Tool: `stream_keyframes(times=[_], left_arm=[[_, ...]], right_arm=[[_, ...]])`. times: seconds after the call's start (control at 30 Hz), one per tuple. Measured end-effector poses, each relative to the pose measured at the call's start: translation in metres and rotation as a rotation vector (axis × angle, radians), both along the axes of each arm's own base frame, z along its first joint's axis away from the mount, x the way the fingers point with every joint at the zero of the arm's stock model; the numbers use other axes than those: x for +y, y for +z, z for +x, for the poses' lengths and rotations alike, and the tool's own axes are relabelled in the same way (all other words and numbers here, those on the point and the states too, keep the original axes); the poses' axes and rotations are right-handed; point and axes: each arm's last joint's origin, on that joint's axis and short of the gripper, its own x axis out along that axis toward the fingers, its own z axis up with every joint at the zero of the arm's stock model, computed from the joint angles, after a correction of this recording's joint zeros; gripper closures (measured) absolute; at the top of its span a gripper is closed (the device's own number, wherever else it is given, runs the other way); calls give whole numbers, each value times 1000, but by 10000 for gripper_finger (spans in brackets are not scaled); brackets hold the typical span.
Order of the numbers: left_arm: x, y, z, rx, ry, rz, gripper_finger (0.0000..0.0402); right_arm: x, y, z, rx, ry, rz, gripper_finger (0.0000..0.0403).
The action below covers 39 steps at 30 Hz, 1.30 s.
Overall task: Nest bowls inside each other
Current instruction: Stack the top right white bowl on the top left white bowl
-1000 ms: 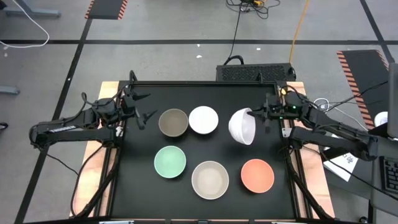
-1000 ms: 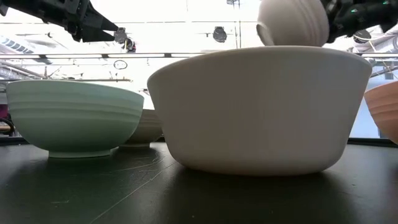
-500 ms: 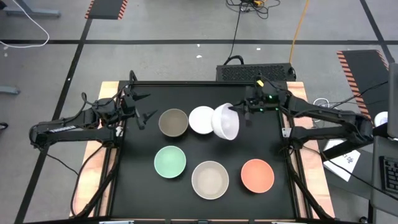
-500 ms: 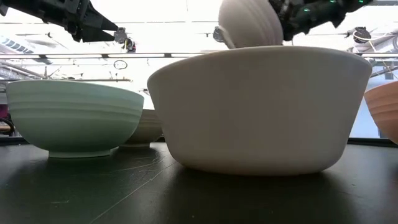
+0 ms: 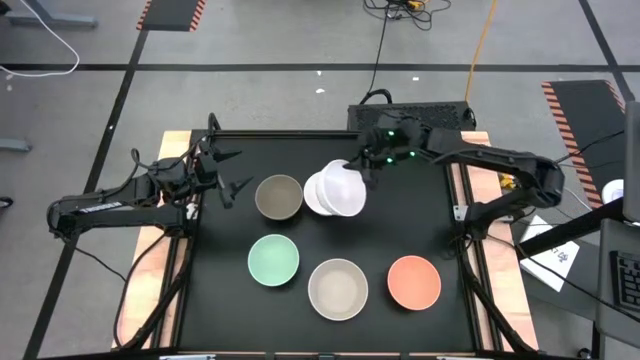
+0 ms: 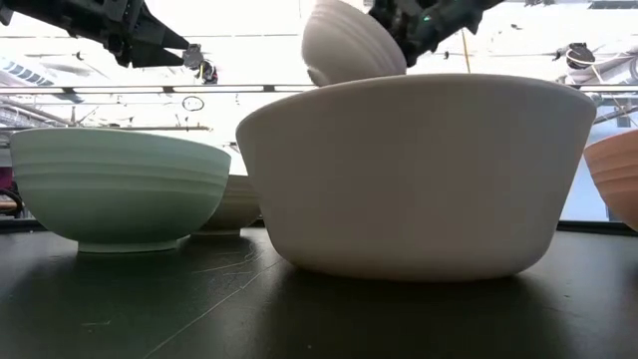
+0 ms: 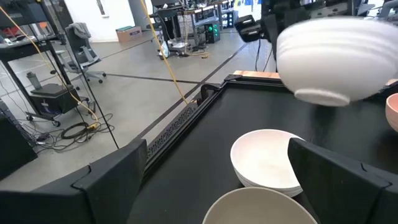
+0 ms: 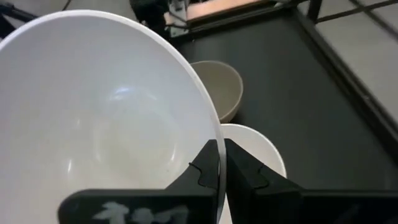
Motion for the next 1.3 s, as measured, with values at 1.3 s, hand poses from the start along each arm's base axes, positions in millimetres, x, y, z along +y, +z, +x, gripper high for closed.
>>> stream_keyframes(times=[1.3], left_arm=[[0, 0, 0, 9, -2, 11, 9]], right_arm=[[-57, -54, 70, 452, -36, -29, 403]])
